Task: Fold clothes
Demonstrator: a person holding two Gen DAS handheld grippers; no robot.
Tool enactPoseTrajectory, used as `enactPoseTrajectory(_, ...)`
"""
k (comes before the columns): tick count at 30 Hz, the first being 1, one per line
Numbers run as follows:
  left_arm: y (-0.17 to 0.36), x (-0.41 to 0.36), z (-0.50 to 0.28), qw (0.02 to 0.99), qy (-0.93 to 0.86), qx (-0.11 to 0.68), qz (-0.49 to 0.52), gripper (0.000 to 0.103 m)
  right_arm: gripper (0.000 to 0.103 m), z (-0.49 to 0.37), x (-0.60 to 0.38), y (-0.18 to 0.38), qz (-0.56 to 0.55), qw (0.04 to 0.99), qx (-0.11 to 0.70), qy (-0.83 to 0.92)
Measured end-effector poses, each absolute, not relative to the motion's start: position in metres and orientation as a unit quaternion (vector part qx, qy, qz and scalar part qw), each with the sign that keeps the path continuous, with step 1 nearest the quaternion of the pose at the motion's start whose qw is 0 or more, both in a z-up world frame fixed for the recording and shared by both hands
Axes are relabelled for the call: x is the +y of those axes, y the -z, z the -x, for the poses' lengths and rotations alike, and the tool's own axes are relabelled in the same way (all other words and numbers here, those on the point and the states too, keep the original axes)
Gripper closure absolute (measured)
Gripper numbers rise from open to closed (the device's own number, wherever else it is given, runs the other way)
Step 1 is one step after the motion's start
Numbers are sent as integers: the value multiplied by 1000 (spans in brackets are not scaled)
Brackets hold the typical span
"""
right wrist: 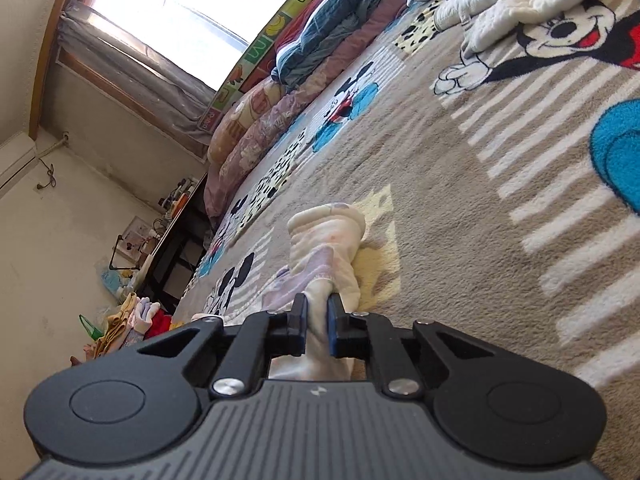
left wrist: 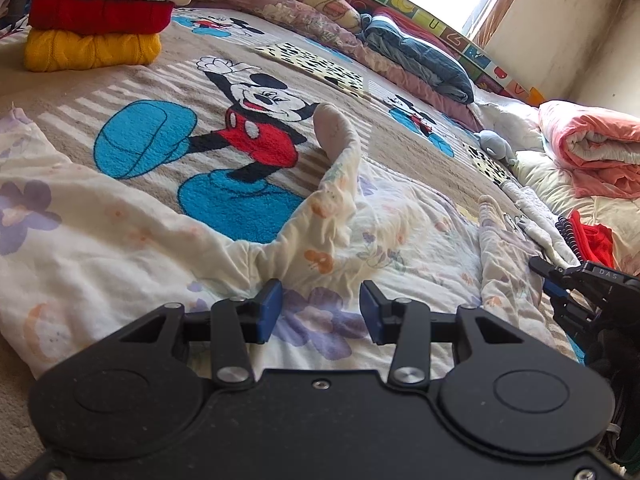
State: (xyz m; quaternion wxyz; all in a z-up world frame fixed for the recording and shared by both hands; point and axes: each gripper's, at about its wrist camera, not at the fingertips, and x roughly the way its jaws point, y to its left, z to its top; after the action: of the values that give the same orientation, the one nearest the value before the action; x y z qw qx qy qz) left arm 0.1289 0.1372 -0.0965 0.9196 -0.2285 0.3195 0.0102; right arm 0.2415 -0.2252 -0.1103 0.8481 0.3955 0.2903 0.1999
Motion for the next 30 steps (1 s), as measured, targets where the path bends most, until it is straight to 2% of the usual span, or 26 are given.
enactPoseTrajectory(13,97,133,-125,924,-11,318,211,60,93,-137,-303,63,-447,872,151,-127)
enactPoseTrajectory(17,98,133,-124,925,-9,318,207,59,93,-102,-339,73,-471,872,120,-62)
enactPoseTrajectory(24,98,133,-123,926,-9,318,203,58,94,-64,-378,116,-514,849,116,26)
enactPoseTrajectory(30,99,130,-123,929,-11,318,192,58,94,-43,-387,128,-525,844,100,38)
